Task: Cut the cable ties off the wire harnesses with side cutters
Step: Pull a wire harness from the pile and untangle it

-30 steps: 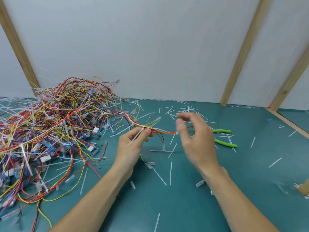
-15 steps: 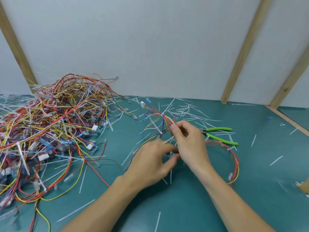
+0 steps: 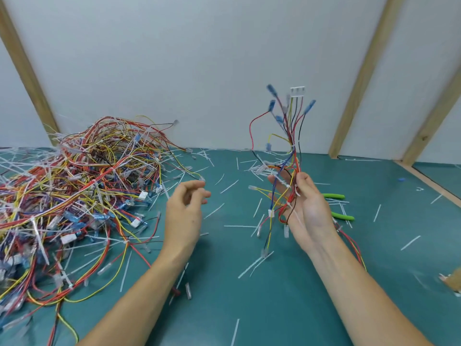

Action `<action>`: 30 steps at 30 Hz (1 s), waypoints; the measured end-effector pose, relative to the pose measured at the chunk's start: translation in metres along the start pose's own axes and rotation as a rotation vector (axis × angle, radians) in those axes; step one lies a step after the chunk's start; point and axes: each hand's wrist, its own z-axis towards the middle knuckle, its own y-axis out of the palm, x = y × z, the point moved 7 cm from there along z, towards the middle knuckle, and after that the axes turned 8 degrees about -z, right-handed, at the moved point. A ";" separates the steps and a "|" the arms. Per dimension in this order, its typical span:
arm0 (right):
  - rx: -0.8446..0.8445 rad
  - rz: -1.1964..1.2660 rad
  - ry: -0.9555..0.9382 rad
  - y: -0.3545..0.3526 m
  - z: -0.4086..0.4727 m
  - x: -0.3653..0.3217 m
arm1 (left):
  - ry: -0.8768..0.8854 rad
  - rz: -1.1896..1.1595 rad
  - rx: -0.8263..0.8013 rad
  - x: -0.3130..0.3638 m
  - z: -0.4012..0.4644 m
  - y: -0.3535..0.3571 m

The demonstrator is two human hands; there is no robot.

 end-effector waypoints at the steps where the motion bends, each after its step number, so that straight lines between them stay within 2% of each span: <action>1: -0.013 0.015 0.018 0.001 0.000 0.001 | -0.047 -0.002 -0.079 -0.005 -0.002 0.008; 7: -0.046 0.090 0.053 0.005 0.000 0.005 | -0.129 0.144 -0.572 -0.020 -0.031 0.048; 12: -0.089 0.115 0.092 0.009 -0.001 0.012 | -0.104 0.180 -0.783 -0.023 -0.056 0.069; 15: -0.105 0.094 0.112 0.012 -0.002 0.016 | -0.089 0.129 -0.764 -0.020 -0.055 0.070; 22: -0.071 0.077 0.096 0.011 -0.002 0.015 | -0.179 -0.001 -0.532 -0.020 -0.036 0.050; 25: -0.061 0.032 0.082 0.010 -0.003 0.015 | -0.254 -0.117 -0.516 -0.020 -0.034 0.048; 30: 0.033 -0.129 -0.013 0.006 -0.006 0.009 | -0.272 -0.138 -0.463 -0.024 -0.030 0.044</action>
